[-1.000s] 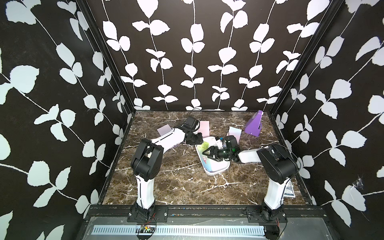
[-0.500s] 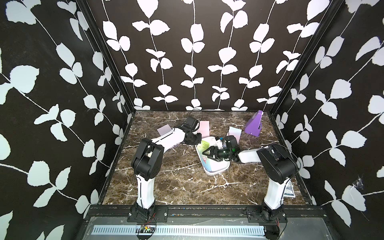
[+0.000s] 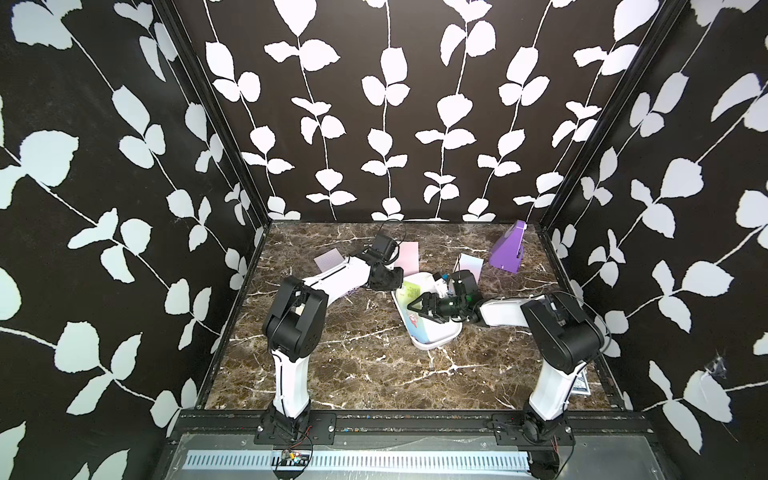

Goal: Take the stickers out of the storage box
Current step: Pick up the sticker from the storage box.

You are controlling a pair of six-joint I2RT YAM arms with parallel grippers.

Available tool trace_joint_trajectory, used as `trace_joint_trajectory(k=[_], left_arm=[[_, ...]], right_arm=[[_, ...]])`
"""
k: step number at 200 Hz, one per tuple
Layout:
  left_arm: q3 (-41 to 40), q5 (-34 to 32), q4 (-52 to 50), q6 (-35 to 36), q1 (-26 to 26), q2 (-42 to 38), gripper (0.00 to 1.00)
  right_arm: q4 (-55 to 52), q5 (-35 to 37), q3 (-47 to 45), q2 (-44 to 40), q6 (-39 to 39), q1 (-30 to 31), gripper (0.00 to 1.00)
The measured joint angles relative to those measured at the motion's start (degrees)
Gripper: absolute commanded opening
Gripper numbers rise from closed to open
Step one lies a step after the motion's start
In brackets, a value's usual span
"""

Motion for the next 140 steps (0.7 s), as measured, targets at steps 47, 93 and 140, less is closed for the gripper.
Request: trace_joint_trajectory(k=[47, 93, 140], left_arm=[[-0.63, 0.48, 0.02, 0.00, -0.02, -1.66, 0.00], [-2.34, 3.04, 2.60, -0.61, -0.02, -3.15, 0.00], [-3.43, 7.63, 6.78, -2.69, 0.61, -3.93, 0.00]], right_arm=[[-3.93, 4.00, 0.04, -2.95, -2.47, -1.86, 0.78], [-5.97, 6.38, 0.42, -3.04, -3.69, -1.92, 0.78], [-3.37, 5.20, 2.23, -0.57, -3.72, -1.95, 0.78]])
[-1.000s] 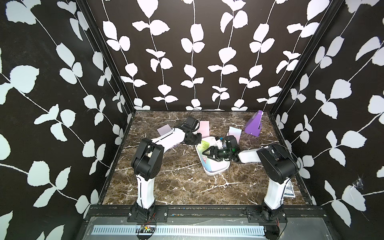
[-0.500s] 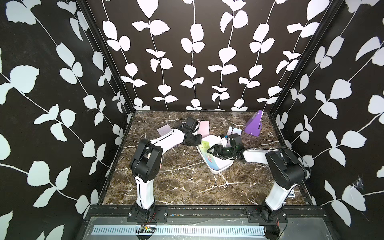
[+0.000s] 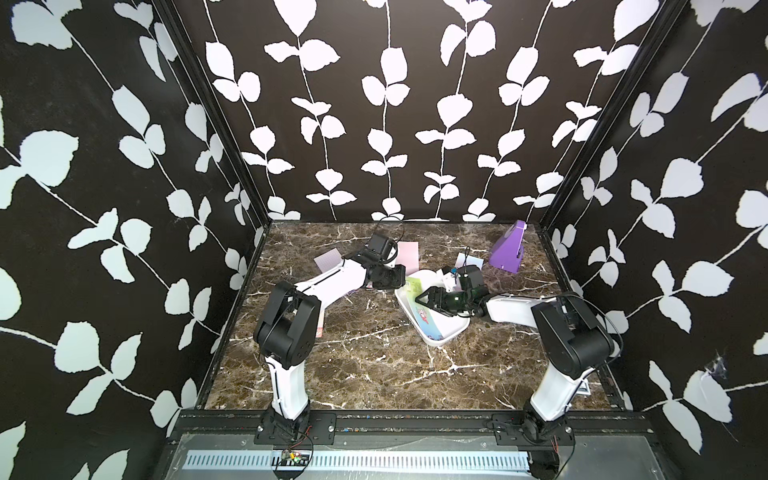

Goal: Take the stickers out of the storage box
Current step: Pick up the sticker from the storage box.

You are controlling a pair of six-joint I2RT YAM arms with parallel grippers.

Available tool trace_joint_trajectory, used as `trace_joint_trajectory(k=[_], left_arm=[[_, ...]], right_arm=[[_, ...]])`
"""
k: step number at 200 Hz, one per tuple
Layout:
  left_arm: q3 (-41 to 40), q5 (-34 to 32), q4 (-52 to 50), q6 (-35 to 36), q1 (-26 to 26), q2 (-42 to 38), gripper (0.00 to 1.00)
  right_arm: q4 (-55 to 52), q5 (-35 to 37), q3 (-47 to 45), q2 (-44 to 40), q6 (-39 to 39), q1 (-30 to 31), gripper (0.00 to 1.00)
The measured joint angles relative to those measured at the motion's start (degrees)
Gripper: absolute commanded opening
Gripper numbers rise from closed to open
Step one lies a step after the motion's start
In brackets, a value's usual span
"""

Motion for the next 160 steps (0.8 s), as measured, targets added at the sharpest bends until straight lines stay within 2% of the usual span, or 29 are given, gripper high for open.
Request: trace_joint_trajectory(k=[40, 105, 126, 160], left_arm=[[-4.50, 5.55, 5.64, -3.85, 2.25, -1.44, 0.00], [-5.57, 9.18, 9.90, -6.38, 3.89, -1.86, 0.00], [-5.57, 9.66, 10.60, -6.71, 3.89, -1.86, 0.00], [-5.57, 9.68, 11.58, -6.82, 4.09, -1.86, 0.00]], right_arm=[[5.84, -3.08, 0.42, 3.89, 1.22, -0.46, 0.79], [9.60, -5.68, 0.79, 5.75, 2.49, -1.16, 0.79], [11.34, -6.64, 0.79, 5.92, 3.23, -1.16, 0.75], [12.68, -7.63, 0.79, 5.92, 3.96, -1.27, 0.59]])
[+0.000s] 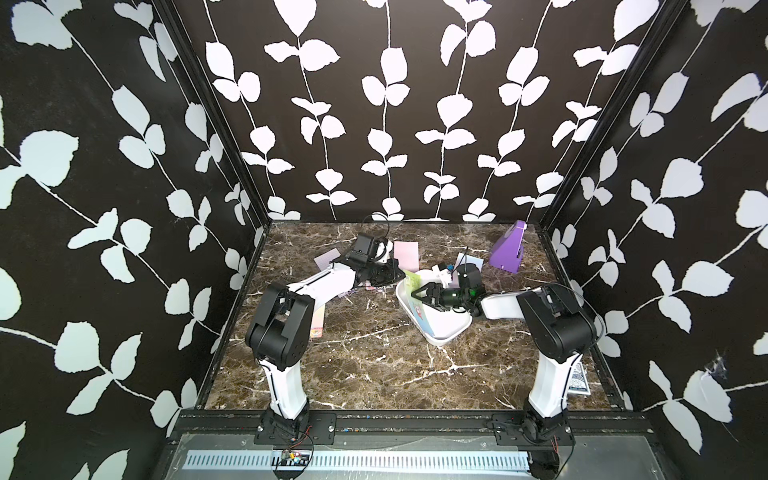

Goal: Take the stickers out of the storage box
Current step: Pick up the sticker from the storage box.

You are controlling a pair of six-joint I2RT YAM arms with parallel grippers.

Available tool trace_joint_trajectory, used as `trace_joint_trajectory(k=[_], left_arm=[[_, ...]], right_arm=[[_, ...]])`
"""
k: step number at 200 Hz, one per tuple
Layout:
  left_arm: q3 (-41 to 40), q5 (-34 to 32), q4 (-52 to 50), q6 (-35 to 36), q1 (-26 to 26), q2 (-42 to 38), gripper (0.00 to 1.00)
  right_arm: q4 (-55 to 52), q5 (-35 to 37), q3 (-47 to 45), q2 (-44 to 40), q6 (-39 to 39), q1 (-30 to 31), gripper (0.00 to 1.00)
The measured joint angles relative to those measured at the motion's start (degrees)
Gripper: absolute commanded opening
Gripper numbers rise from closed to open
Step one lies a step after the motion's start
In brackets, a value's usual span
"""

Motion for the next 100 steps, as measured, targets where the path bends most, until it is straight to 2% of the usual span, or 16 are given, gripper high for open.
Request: trace_joint_trajectory(k=[36, 74, 100], left_arm=[[0.02, -0.70, 0.00, 0.17, 0.35, 0.00, 0.00], [0.15, -1.31, -0.07, 0.44, 0.50, 0.00, 0.00], [0.57, -1.66, -0.87, 0.74, 0.55, 0.02, 0.00]], right_arm=[[-0.15, -0.44, -0.15, 0.00, 0.33, -0.52, 0.40], [-0.61, -0.83, -0.15, 0.00, 0.66, -1.07, 0.11], [-0.15, -1.27, -0.13, 0.00, 1.03, -1.49, 0.01]])
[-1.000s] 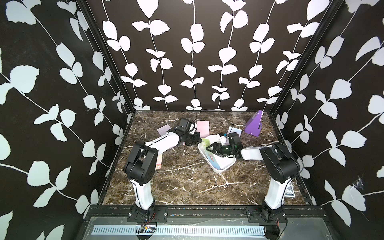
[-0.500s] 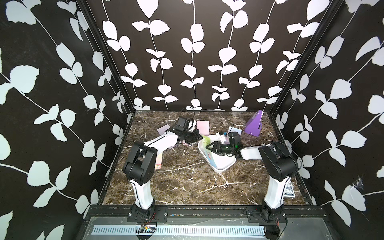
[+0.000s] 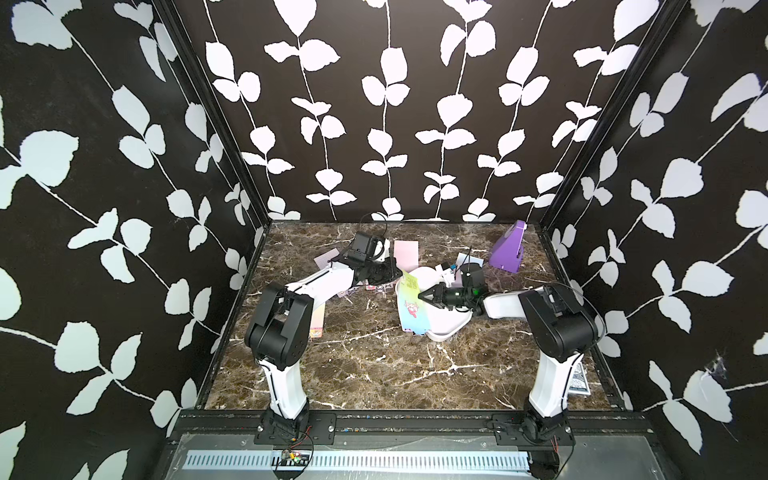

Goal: Take the stickers out of the storage box
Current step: Pick up the sticker from the storage box.

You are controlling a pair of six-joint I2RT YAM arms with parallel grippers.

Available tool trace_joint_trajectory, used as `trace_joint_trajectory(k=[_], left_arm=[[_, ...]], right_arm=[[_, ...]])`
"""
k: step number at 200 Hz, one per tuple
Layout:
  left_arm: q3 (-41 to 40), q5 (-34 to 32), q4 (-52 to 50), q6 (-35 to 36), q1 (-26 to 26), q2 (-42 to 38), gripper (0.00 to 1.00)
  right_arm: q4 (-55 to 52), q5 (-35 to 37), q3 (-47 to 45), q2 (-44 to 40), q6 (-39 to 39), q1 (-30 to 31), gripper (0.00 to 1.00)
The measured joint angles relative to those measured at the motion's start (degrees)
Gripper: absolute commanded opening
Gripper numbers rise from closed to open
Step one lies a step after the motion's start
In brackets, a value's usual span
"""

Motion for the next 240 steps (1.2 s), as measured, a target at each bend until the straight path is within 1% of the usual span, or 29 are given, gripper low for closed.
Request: trace_joint_trajectory(k=[5, 70, 87, 106, 141, 181, 216, 240], left_arm=[[0.15, -0.04, -0.13, 0.09, 0.00, 0.02, 0.00], [0.48, -0.02, -0.92, 0.31, 0.02, 0.11, 0.00], [0.48, 0.07, -0.98, 0.26, 0.09, 0.11, 0.04], [0.48, 0.28, -1.14, 0.15, 0.33, 0.11, 0.06], [0.59, 1.14, -1.42, -0.59, 1.22, 0.11, 0.07], [2.12, 2.60, -1.18, -2.08, 1.66, 0.15, 0.08], [2.43, 3.45, -1.01, -2.54, 1.66, 0.20, 0.08], [2.43, 4.09, -1.01, -2.84, 1.60, 0.59, 0.10]], right_arm=[[0.07, -0.02, 0.00, 0.00, 0.20, -0.02, 0.00], [0.15, -0.44, 0.00, 0.00, 0.42, -0.37, 0.00], [0.31, -0.72, -0.04, -0.07, 1.09, -0.66, 0.00], [0.85, -1.25, -0.68, -0.63, 2.12, -1.03, 0.00], [0.96, -1.66, -1.46, -3.91, 3.48, -2.05, 0.00], [0.96, -2.23, -1.46, -7.37, 4.28, -3.76, 0.00], [0.94, -3.32, -1.46, -7.91, 5.03, -6.08, 0.00], [0.94, -4.00, -1.46, -7.91, 5.18, -7.34, 0.00]])
